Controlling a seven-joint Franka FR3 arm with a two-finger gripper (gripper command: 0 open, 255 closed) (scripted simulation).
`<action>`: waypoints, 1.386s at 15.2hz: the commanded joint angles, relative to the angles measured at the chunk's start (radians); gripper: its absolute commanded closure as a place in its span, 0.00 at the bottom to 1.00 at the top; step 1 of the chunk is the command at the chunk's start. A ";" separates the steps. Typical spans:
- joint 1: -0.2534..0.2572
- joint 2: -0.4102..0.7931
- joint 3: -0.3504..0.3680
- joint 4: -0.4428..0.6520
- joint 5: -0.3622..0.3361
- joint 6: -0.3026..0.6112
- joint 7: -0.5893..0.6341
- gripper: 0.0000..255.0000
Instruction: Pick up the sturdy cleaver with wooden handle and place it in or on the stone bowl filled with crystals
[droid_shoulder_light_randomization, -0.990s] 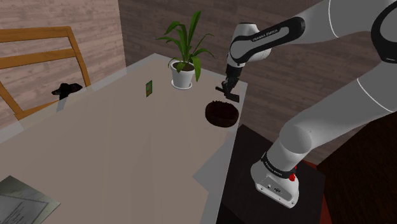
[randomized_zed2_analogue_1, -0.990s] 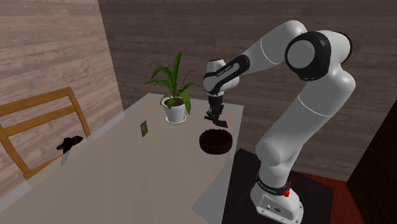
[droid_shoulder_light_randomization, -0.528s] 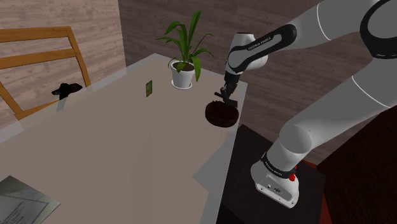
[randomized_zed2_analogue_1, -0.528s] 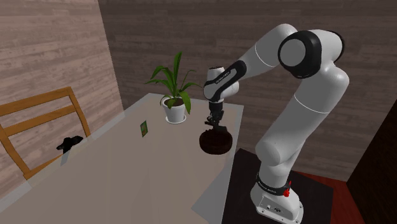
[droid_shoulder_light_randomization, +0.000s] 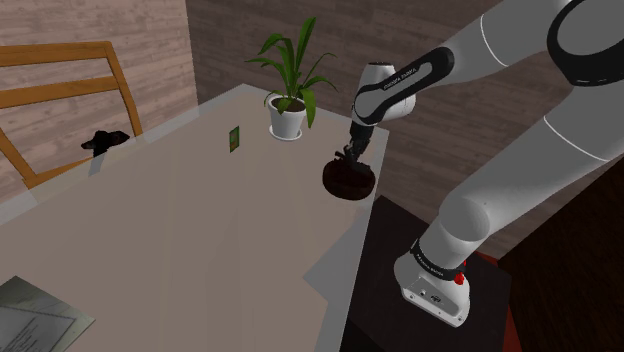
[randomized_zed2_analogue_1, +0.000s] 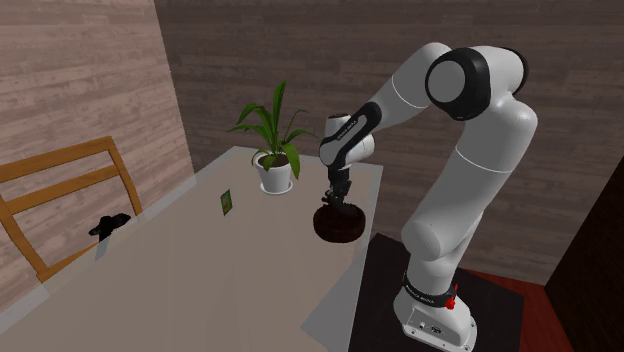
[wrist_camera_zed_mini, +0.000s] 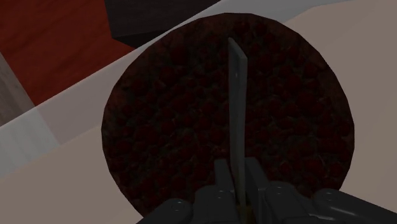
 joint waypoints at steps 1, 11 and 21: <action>0.000 0.001 0.000 -0.001 0.000 0.002 0.000 1.00; 0.000 0.001 0.000 -0.001 0.000 0.002 0.000 0.00; 0.000 -0.093 0.007 0.058 -0.003 -0.151 0.005 0.00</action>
